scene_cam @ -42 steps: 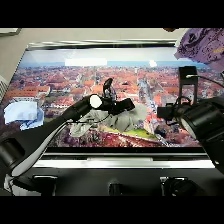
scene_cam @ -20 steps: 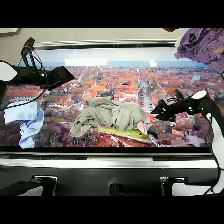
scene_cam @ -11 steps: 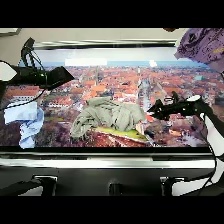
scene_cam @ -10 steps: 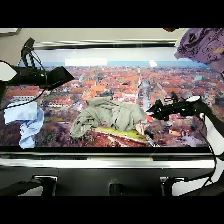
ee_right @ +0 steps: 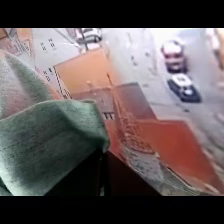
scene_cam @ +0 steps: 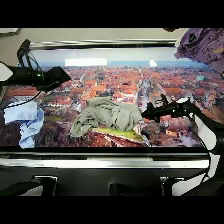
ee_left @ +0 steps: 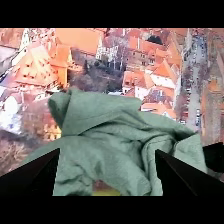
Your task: Fold the clothes and pants, and hang the long-sleeved shirts on hangers.
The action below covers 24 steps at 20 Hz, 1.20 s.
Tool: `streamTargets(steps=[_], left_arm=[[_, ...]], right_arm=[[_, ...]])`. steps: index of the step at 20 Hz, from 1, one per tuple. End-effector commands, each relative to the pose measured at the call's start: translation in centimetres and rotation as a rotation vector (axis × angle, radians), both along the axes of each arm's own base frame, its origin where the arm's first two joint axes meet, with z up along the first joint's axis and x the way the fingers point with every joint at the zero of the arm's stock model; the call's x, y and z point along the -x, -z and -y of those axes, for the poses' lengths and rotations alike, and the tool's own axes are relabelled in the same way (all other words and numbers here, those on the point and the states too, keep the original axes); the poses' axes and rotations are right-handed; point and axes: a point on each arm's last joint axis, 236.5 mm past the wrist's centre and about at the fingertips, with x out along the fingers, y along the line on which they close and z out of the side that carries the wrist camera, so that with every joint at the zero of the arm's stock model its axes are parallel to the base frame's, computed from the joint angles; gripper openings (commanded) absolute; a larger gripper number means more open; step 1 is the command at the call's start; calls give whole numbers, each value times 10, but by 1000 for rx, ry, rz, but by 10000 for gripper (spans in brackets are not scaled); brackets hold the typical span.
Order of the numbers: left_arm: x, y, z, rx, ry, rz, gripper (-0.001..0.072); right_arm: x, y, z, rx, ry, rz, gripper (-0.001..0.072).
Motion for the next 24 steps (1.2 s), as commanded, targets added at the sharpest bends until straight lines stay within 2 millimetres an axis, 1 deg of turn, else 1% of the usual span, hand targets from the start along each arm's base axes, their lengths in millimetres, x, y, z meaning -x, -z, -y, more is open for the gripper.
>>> streamTargets(steps=[1,2,3,4,5,7,8,9,10,13,15,18,21,24], left_arm=[[44,45,-54,-181,-38,-160,681],[67,72,-69,-212,-69,-222,681],[89,98,-72,-191,-97,-270,681],[109,124,-69,-128,-133,-303,681],[123,143,-62,-45,-175,-318,681],[146,185,-60,69,-268,-352,682],[152,201,-61,90,-277,-358,681],[154,212,-61,105,-275,-350,682],[152,219,-61,119,-270,-334,682],[137,230,-67,146,-282,-299,681],[130,238,-67,185,-283,-300,681],[124,243,-49,280,-240,-303,682],[118,240,-32,371,-205,-294,681],[128,244,-23,405,-178,-345,680]], right_arm=[[-9,-11,5,5,21,41,34],[-10,-16,6,11,19,54,33],[-10,-19,7,19,14,64,33],[-10,-22,8,24,11,73,33],[-10,-25,8,26,10,80,33],[-9,-33,7,25,7,90,33],[-7,-38,5,19,-4,92,33],[-5,-42,4,14,-13,90,33],[-1,-46,2,3,-26,86,33],[12,-55,-3,-17,-76,69,34],[18,-60,-5,-28,-96,62,34],[19,-65,-5,-31,-90,55,34],[19,-71,-5,-27,-88,70,34],[18,-78,-5,-23,-88,88,34]])
